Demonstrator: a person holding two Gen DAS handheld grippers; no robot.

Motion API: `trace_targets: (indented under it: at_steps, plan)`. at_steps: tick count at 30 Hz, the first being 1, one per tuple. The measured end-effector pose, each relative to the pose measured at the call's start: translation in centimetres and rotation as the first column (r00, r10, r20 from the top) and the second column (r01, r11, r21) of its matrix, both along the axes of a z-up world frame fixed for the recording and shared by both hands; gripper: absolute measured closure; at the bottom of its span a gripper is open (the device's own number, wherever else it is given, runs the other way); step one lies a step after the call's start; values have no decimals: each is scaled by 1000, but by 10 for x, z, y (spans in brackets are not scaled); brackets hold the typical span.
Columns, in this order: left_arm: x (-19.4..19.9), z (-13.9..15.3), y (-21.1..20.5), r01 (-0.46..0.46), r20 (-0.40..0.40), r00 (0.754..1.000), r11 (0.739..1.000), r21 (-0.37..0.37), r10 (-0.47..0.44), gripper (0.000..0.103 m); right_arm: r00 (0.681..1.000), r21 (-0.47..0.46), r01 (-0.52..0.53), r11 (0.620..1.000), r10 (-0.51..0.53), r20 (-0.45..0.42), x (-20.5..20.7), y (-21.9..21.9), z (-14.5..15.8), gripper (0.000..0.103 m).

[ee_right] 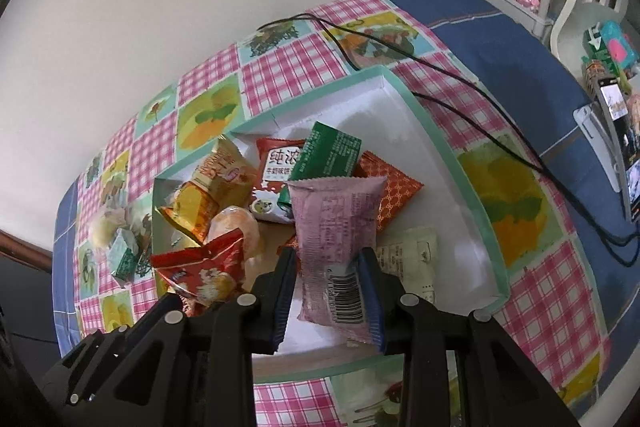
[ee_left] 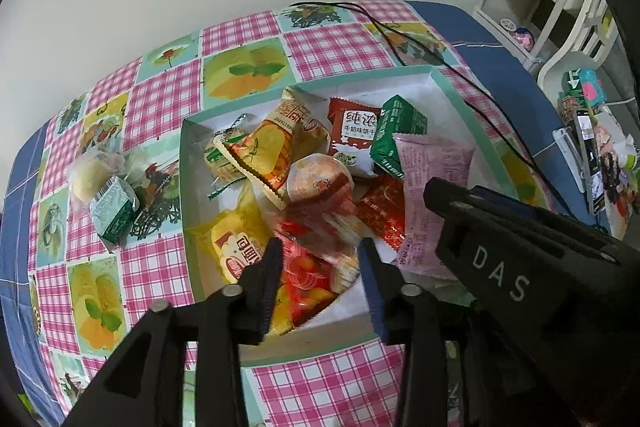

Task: Organize snacks
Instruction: 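Open both grippers to drop the red bag and pink packet into the tray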

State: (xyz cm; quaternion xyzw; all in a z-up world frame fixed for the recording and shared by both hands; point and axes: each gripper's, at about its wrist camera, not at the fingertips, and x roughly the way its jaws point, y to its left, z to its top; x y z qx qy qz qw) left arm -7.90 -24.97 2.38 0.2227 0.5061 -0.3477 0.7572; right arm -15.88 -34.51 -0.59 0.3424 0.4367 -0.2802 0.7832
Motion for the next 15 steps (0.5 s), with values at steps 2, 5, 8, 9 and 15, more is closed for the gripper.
trace_targets:
  at_steps: [2, 5, 8, 9, 15]
  plan:
    - [0, 4, 1, -1, 1, 1000, 1000, -8, 1, 55, 1000, -12, 2, 1000, -2, 7, -1, 1, 5, 67]
    - [3, 12, 5, -11, 6, 1000, 1000, -25, 11, 55, 1000, -27, 7, 1000, -6, 23, -3, 2, 13, 67]
    - [10, 16, 10, -39, 7, 999, 999, -34, 39, 54, 1000, -35, 8, 999, -7, 29, -5, 1, 16, 67]
    - [14, 16, 13, -54, 4, 999, 998, -37, 54, 54, 1000, -35, 8, 999, -7, 28, -5, 2, 16, 67]
    - [41, 19, 37, -176, -20, 984, 983, -59, 175, 54, 1000, -35, -6, 999, 6, 11, -2, 5, 14, 68]
